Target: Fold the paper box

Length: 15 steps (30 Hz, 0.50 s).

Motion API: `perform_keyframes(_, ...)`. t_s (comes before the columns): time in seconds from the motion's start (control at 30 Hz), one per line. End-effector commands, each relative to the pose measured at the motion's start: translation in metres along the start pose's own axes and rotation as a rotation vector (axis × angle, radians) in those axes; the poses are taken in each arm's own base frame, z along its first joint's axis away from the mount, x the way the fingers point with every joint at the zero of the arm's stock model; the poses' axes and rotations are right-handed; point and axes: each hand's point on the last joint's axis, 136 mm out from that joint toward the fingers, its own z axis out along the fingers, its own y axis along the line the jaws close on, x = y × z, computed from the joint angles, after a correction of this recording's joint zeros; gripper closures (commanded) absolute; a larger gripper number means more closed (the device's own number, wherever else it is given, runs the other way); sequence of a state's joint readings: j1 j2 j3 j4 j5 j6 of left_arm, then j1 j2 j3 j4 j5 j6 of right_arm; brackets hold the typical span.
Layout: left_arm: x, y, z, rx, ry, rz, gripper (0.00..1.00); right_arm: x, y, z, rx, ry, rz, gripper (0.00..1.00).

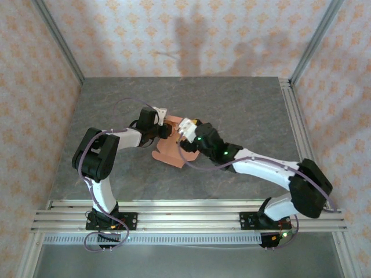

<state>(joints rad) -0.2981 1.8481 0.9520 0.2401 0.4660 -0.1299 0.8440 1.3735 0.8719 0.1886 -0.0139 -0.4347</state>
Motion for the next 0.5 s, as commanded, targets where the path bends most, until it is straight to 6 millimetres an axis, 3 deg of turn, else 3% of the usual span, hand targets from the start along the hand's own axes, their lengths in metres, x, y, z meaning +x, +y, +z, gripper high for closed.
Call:
perform_keyframes(0.0,-0.011,-0.006,-0.007,-0.022,-0.052,0.049,0.88,-0.025,-0.014,-0.013,-0.077,-0.128,0.308,0.25)
perform_keyframes(0.13,-0.011,-0.013,-0.008,-0.034,-0.064,0.096,0.88,-0.028,-0.054,-0.014,-0.031,-0.140,0.530,0.26)
perform_keyframes(0.27,-0.009,-0.025,-0.006,-0.076,-0.062,0.231,0.87,-0.003,-0.091,-0.002,0.022,-0.019,0.698,0.28)
perform_keyframes(0.47,-0.004,-0.042,0.001,-0.063,-0.042,0.332,0.85,0.046,-0.101,0.028,-0.006,0.248,0.825,0.31)
